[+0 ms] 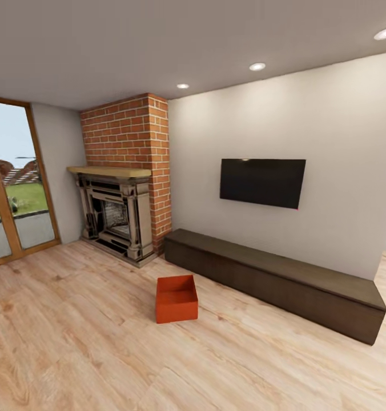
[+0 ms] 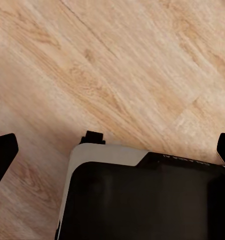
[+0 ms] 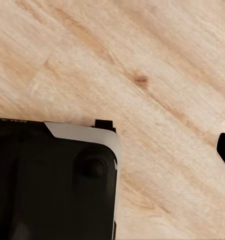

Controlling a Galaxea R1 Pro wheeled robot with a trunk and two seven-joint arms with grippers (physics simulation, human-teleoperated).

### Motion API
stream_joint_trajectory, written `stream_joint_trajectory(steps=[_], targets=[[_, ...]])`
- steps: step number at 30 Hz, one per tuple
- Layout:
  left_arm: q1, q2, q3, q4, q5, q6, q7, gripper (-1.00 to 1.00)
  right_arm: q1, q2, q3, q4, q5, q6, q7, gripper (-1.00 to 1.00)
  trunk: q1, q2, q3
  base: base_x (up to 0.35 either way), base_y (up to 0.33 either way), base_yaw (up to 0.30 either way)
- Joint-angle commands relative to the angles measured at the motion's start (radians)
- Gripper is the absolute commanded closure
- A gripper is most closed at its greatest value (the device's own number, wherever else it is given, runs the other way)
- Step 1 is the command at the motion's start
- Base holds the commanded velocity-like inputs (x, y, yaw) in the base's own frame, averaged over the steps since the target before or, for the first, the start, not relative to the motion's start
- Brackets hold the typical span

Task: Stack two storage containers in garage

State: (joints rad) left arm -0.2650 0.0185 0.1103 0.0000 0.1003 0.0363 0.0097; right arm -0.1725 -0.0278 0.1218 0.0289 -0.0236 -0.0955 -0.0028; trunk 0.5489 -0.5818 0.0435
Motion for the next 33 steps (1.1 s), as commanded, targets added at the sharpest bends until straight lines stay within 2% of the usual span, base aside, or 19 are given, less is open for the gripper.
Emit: stream_joint_trajectory(steps=[1,10,33], targets=[[0.0,0.0,0.003,0.0,0.01,0.004,0.001,-1.0,-0.001,0.0,0.007,0.003,-0.003,-0.006,0.0,-1.0,0.001,0.0,0.0,0.324,0.0,0.237],[0.0,-0.002,0.003,0.0,0.01,0.004,0.001,-1.0,-0.001,-0.002,0.007,0.003,-0.003,-0.006,0.0,-1.0,0.001,0.0,0.0,0.324,0.0,0.192],[0.0,-0.002,0.003,0.0,0.01,0.004,0.001,-1.0,-0.001,-0.002,0.009,0.003,-0.001,-0.003,0.001,-1.0,0.001,0.0,0.0,0.324,0.0,0.003]])
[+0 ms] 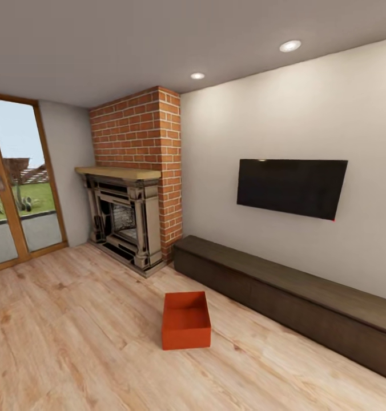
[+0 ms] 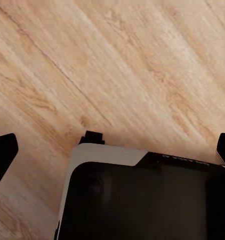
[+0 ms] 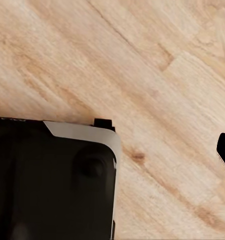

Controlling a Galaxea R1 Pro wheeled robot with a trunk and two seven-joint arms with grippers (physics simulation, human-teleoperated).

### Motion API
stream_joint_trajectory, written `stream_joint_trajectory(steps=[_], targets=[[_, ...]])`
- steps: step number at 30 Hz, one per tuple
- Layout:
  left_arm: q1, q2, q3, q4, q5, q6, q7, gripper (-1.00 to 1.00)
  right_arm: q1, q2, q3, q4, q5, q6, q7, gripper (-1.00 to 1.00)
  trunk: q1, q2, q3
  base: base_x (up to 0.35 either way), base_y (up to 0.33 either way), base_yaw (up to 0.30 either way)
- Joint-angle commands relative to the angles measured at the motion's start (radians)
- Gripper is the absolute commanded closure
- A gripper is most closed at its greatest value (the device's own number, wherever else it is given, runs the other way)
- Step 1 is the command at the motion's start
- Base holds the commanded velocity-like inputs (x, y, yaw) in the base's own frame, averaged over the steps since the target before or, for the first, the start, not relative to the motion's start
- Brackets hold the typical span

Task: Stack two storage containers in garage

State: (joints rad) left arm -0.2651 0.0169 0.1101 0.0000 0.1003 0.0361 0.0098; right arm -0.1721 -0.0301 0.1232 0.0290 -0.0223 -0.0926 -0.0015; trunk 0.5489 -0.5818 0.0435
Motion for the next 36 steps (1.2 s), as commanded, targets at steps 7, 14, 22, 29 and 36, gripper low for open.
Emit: stream_joint_trajectory(steps=[7,14,22,29,36], targets=[[0.0,0.0,0.003,0.0,0.01,0.004,0.001,-1.0,-0.001,-0.001,0.007,0.003,-0.002,-0.005,0.0,-1.0,0.001,0.0,0.0,0.324,0.0,0.0],[0.0,0.0,0.003,0.0,0.01,0.004,0.001,-1.0,-0.001,-0.001,0.007,0.002,-0.002,-0.005,0.0,-1.0,0.001,0.0,0.0,0.324,0.0,0.0],[0.0,0.0,0.003,0.0,0.01,0.004,0.001,-1.0,-0.001,-0.002,0.007,0.003,-0.002,-0.006,0.0,-1.0,0.001,0.0,0.0,0.324,0.0,0.0],[0.0,0.0,0.003,0.0,0.01,0.004,0.001,-1.0,-0.001,-0.002,0.007,0.003,-0.003,-0.006,0.0,-1.0,0.001,0.0,0.0,0.324,0.0,0.0],[0.0,0.0,0.003,0.0,0.01,0.004,0.001,-1.0,-0.001,-0.002,0.007,0.003,-0.004,-0.006,0.0,-1.0,0.001,0.0,0.0,0.324,0.0,0.0]])
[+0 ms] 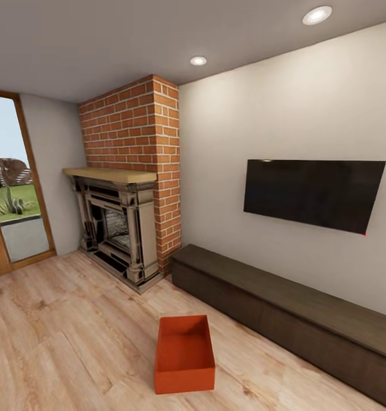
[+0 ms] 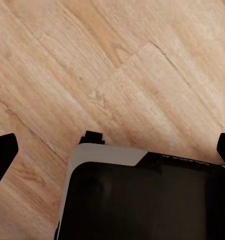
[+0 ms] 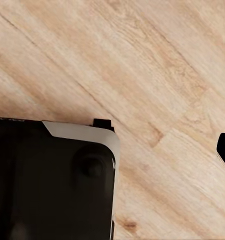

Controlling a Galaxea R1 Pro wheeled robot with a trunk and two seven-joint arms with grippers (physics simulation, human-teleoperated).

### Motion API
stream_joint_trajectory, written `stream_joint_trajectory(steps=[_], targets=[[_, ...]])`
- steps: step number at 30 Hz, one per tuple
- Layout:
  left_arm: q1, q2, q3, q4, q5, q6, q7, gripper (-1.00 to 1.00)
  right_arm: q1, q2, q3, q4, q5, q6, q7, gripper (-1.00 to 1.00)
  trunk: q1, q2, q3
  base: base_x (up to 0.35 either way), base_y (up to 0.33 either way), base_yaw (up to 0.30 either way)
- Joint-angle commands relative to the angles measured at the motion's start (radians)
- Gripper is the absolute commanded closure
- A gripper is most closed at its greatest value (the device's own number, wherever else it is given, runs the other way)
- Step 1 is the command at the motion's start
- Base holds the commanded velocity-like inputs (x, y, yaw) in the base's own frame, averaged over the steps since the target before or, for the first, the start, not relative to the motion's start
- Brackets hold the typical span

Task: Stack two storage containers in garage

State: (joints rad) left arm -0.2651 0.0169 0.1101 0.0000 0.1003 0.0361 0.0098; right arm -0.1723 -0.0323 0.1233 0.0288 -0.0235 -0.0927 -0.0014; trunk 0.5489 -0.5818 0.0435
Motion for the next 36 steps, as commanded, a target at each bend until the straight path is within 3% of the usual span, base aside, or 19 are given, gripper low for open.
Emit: stream_joint_trajectory(steps=[1,36], targets=[[0.0,0.0,0.003,0.0,0.01,0.004,0.001,-1.0,-0.001,0.0,0.007,0.003,-0.003,-0.005,0.0,-1.0,0.001,0.0,0.0,0.324,0.0,0.0],[0.0,0.0,0.003,0.0,0.011,0.002,0.001,-1.0,-0.001,0.0,0.007,0.003,-0.003,-0.007,-0.002,-1.0,0.001,0.0,0.0,0.323,0.0,0.0]])
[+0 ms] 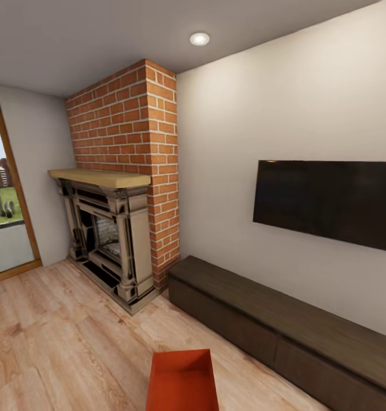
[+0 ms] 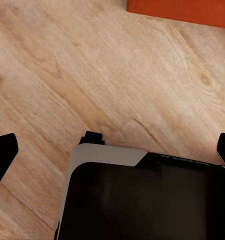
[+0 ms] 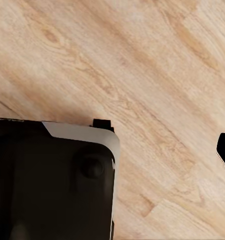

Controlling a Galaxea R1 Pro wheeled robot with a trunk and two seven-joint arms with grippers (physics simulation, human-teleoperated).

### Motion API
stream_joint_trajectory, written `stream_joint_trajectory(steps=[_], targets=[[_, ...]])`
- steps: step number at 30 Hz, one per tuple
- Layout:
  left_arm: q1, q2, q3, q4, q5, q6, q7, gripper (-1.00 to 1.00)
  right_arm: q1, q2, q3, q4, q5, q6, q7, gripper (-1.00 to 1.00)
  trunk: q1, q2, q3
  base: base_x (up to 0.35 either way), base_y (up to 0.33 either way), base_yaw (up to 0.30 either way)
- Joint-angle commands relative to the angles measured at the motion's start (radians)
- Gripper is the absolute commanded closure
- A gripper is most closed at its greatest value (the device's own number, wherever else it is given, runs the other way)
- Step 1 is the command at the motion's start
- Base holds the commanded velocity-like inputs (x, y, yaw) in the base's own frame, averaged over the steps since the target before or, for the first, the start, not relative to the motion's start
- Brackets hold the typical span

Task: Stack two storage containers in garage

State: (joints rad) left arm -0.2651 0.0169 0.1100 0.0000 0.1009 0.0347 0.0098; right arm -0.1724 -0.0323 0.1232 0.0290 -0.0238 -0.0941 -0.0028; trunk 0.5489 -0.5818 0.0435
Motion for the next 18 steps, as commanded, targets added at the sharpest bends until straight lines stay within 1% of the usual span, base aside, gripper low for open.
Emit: stream_joint_trajectory(steps=[1,14,18], targets=[[0.0,0.0,0.003,0.0,0.01,0.004,0.001,-1.0,-0.001,0.0,0.007,0.003,-0.003,-0.006,0.0,-1.0,0.001,0.0,0.0,0.308,0.0,0.0],[0.0,0.0,0.003,0.0,0.01,0.004,0.001,-1.0,-0.001,0.0,0.007,0.003,-0.002,-0.006,0.0,-1.0,0.001,0.0,0.0,0.296,0.0,0.0],[0.0,0.001,0.003,0.0,0.011,0.004,0.001,-1.0,-0.001,0.0,0.007,0.003,-0.002,-0.006,0.0,-1.0,0.001,0.0,0.0,0.111,0.0,0.0]])
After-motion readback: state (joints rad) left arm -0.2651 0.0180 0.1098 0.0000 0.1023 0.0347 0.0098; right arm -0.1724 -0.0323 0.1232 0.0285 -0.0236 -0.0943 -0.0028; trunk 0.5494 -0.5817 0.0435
